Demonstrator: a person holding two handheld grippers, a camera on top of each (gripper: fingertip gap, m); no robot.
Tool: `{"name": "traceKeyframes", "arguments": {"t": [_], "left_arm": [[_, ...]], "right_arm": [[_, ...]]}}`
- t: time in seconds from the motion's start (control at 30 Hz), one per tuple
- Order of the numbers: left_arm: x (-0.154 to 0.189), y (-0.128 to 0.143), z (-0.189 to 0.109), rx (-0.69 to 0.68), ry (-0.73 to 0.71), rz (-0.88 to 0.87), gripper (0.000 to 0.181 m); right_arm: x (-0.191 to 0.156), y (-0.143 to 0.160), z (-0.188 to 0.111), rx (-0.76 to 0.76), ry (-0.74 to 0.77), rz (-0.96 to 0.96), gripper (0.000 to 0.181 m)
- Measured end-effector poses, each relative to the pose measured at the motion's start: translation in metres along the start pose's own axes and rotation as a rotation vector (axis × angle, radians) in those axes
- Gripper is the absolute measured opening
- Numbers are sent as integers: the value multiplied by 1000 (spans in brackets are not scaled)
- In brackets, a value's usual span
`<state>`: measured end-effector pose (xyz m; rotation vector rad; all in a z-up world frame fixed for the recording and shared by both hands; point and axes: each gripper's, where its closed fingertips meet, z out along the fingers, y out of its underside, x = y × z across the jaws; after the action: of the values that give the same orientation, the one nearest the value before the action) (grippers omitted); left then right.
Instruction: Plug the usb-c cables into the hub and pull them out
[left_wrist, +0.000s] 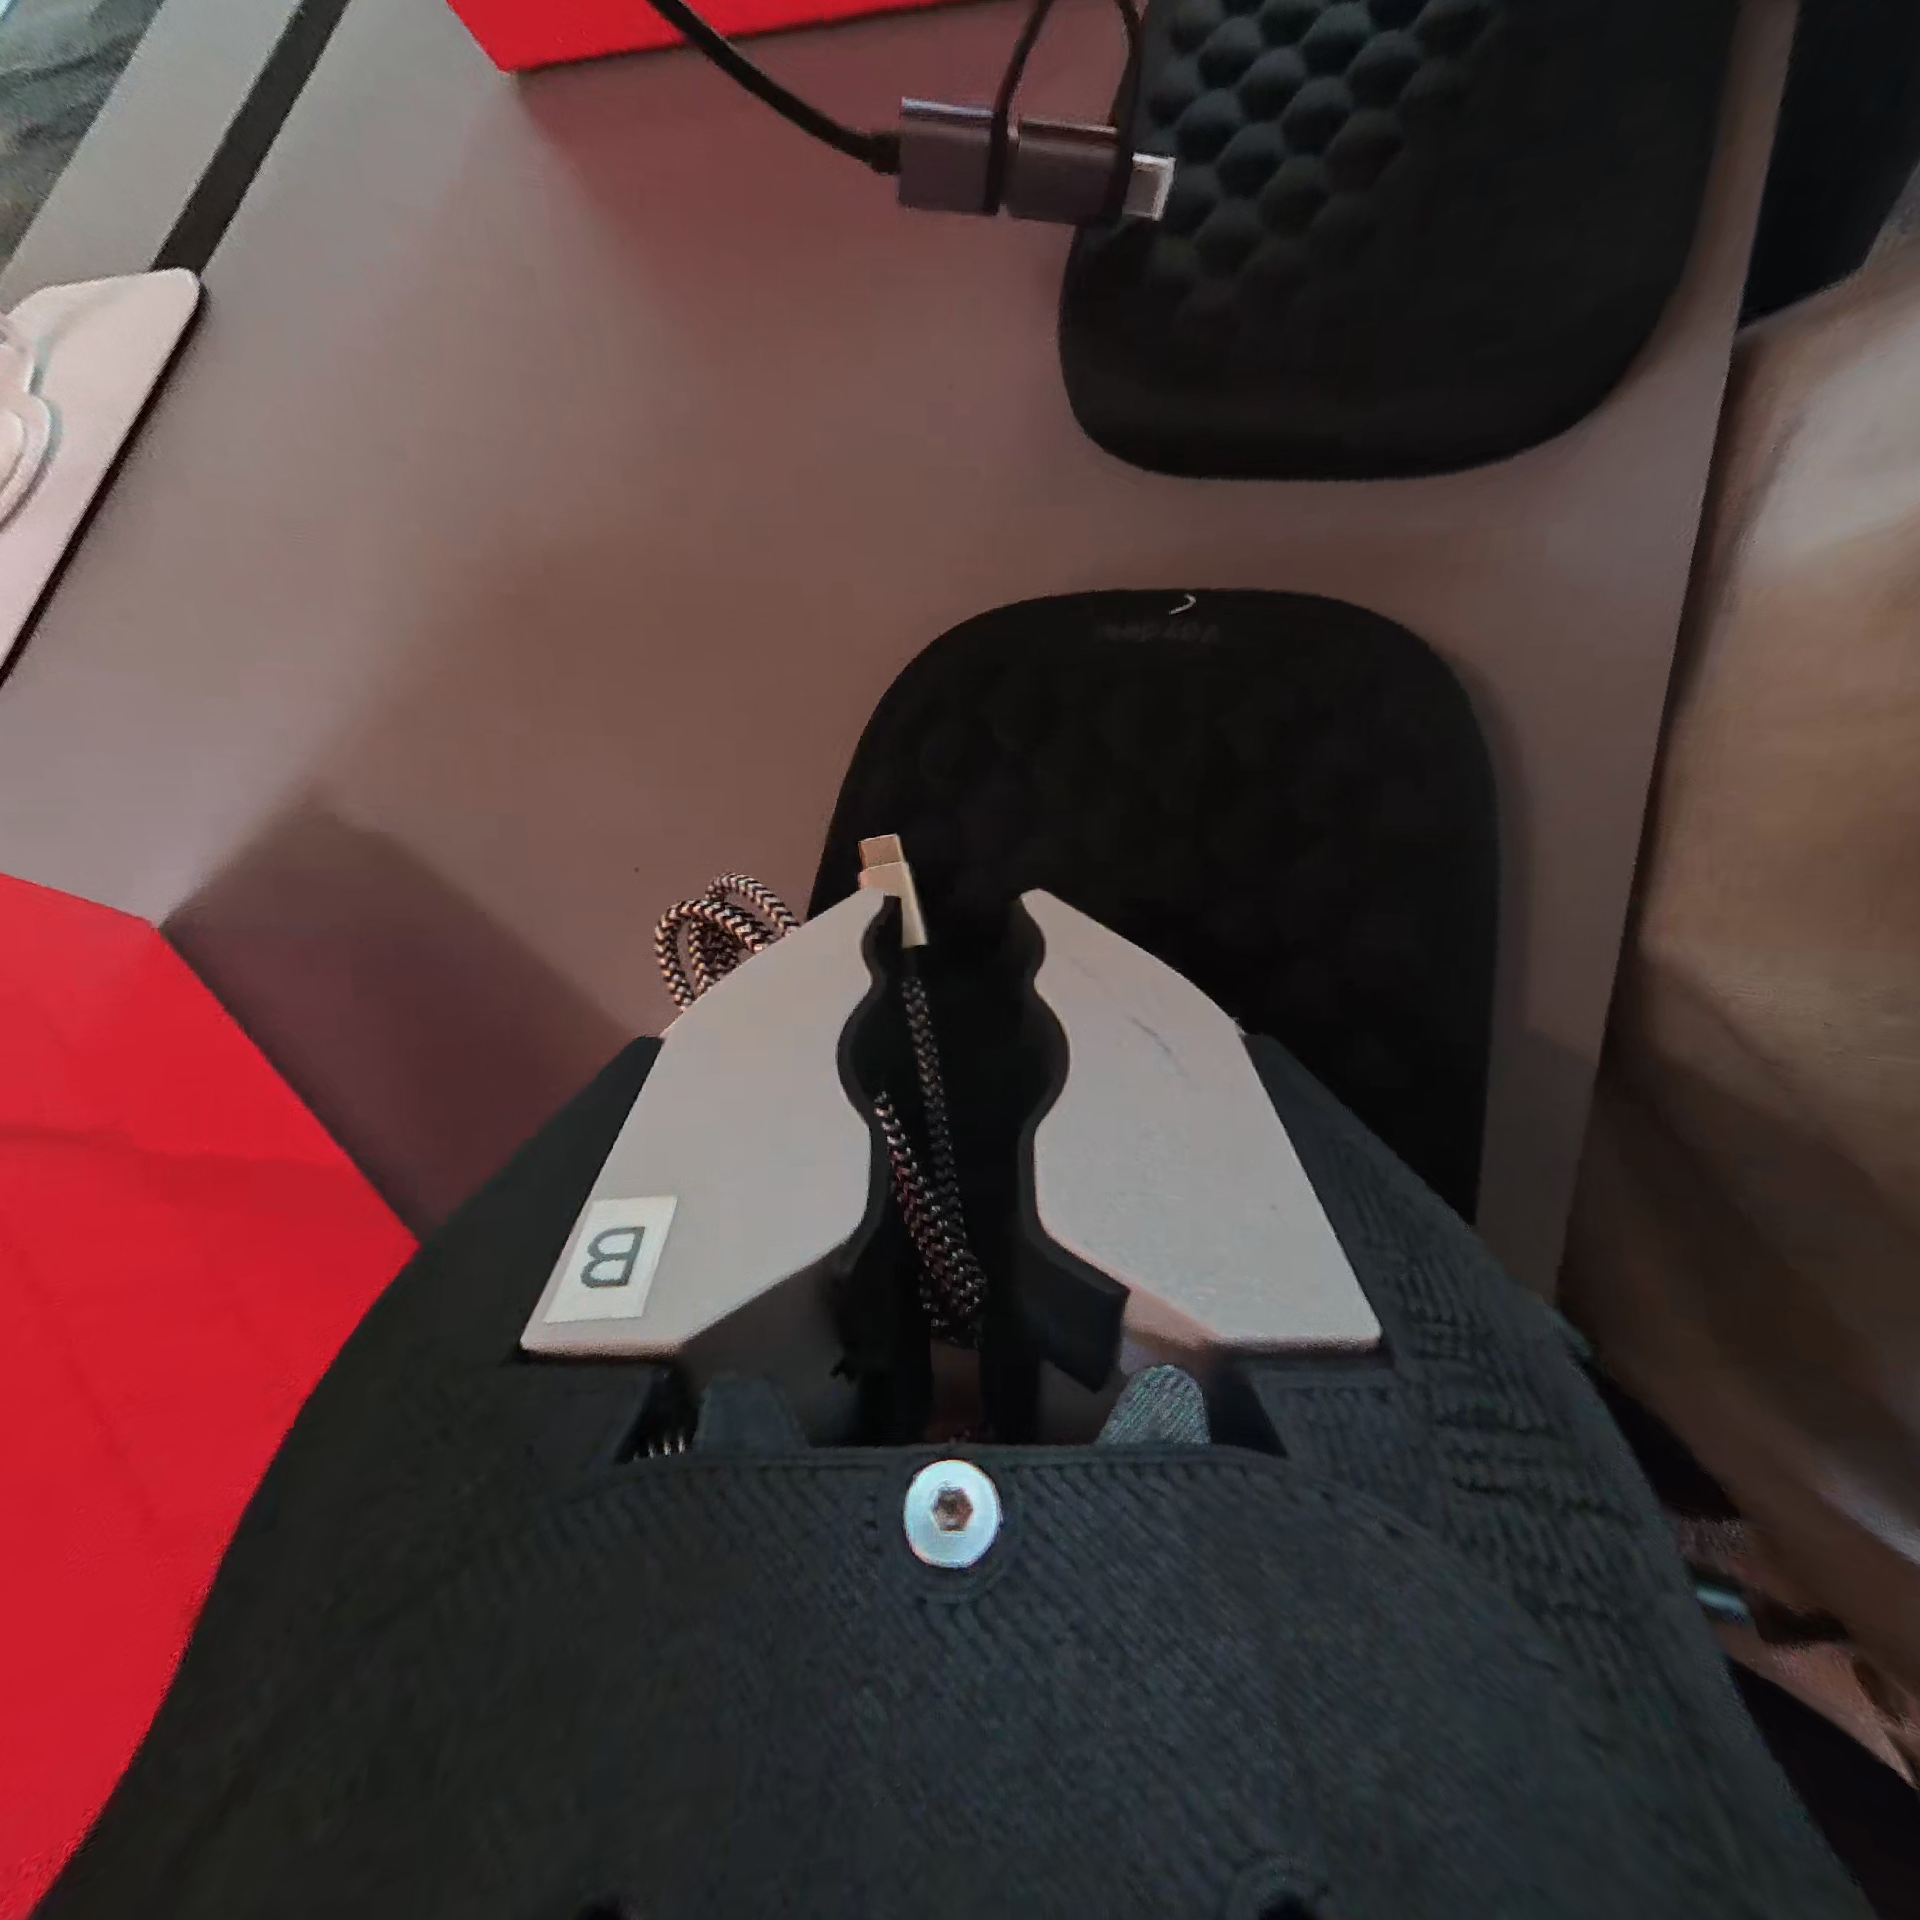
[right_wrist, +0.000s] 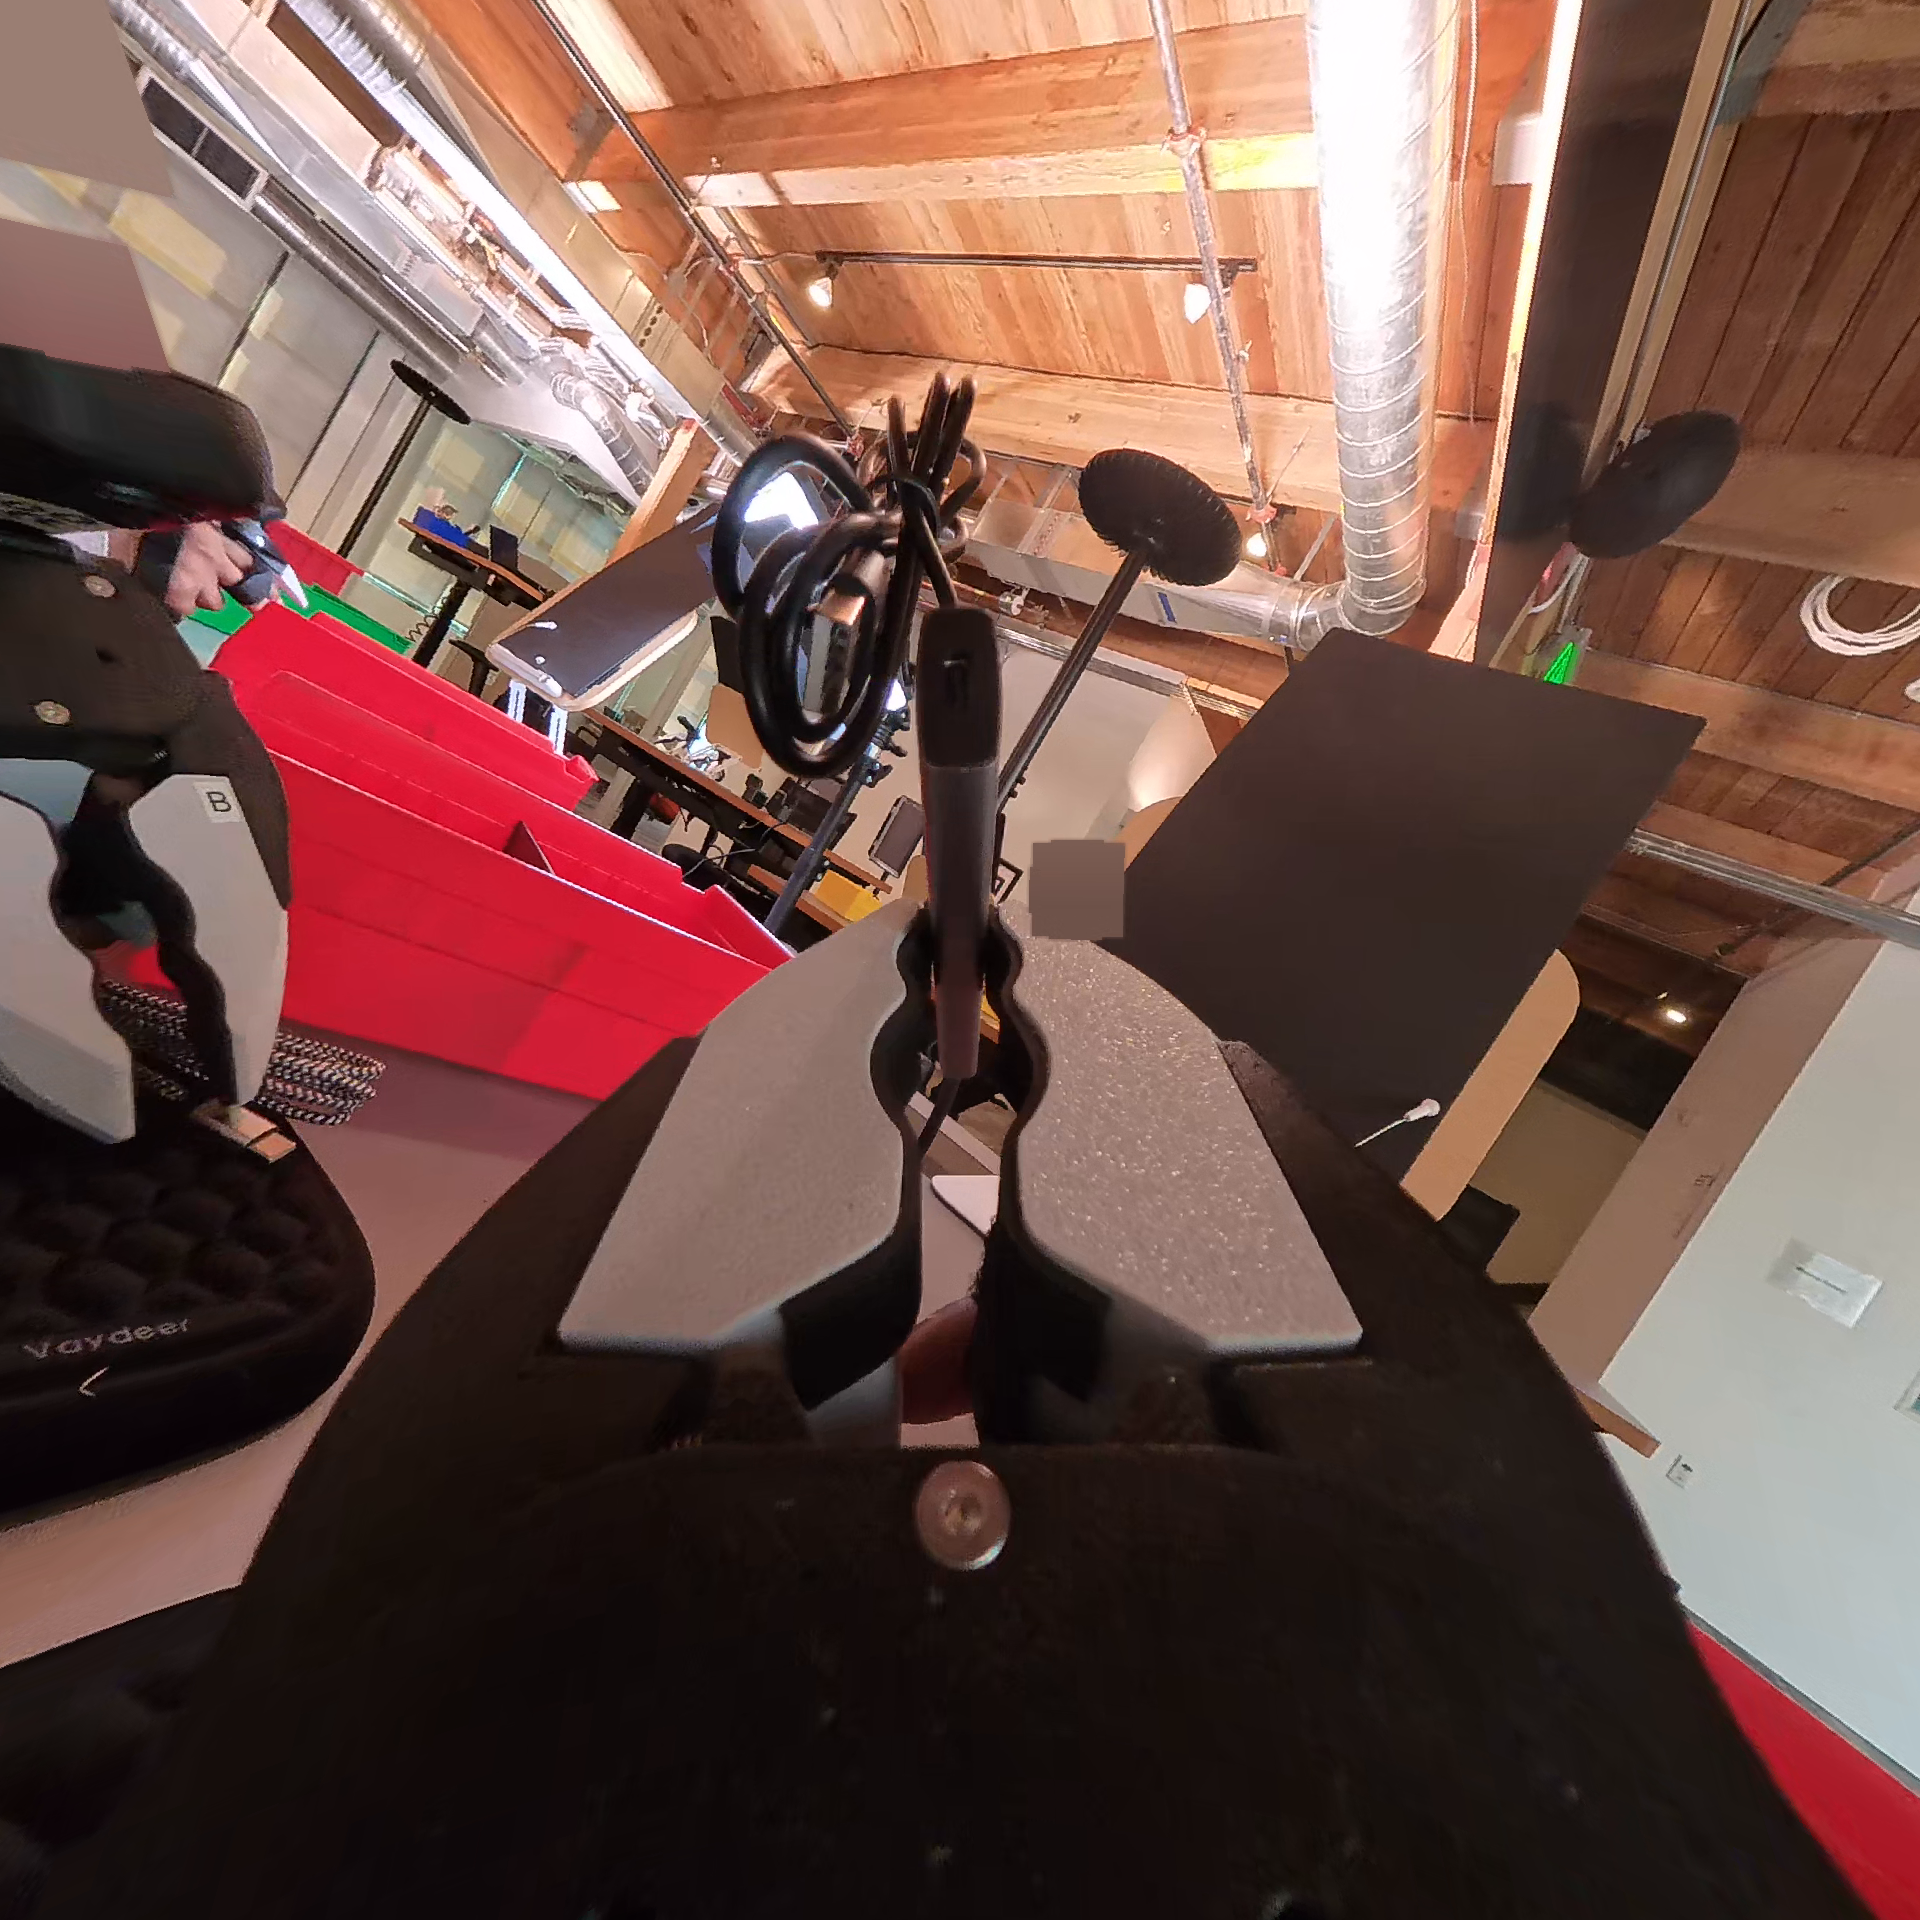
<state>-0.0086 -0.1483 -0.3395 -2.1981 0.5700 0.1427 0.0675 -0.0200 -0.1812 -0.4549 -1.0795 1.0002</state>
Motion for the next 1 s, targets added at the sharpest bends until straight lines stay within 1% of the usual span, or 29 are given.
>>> {"name": "traceKeyframes", "arguments": {"t": [0.1,0.17,0.43,0.53,0.67,0.73,0.8,0.93,1.0], "left_arm": [[-9,2,2,28,-32,-81,16],[-17,6,3,22,-66,-124,14],[-22,13,8,-17,-42,-289,22],[-20,13,8,-15,-26,-307,17],[-17,9,6,40,41,-348,9],[-14,7,5,60,58,-321,12],[-12,5,3,77,29,-227,9],[-11,7,4,31,-46,-48,8],[-7,0,-3,32,-8,-18,8]], "right_arm": [[-2,1,1,-6,-8,-3,8],[-4,1,2,-8,-13,-7,8],[-9,1,3,-15,-30,-28,8],[-10,2,3,-17,-34,-33,8],[-13,3,4,-27,-44,-44,8],[-15,4,4,-34,-53,-58,8],[-18,5,4,-44,-69,-77,8],[-30,5,4,-52,-134,-130,8],[-40,6,3,-61,-200,-211,8]]}}
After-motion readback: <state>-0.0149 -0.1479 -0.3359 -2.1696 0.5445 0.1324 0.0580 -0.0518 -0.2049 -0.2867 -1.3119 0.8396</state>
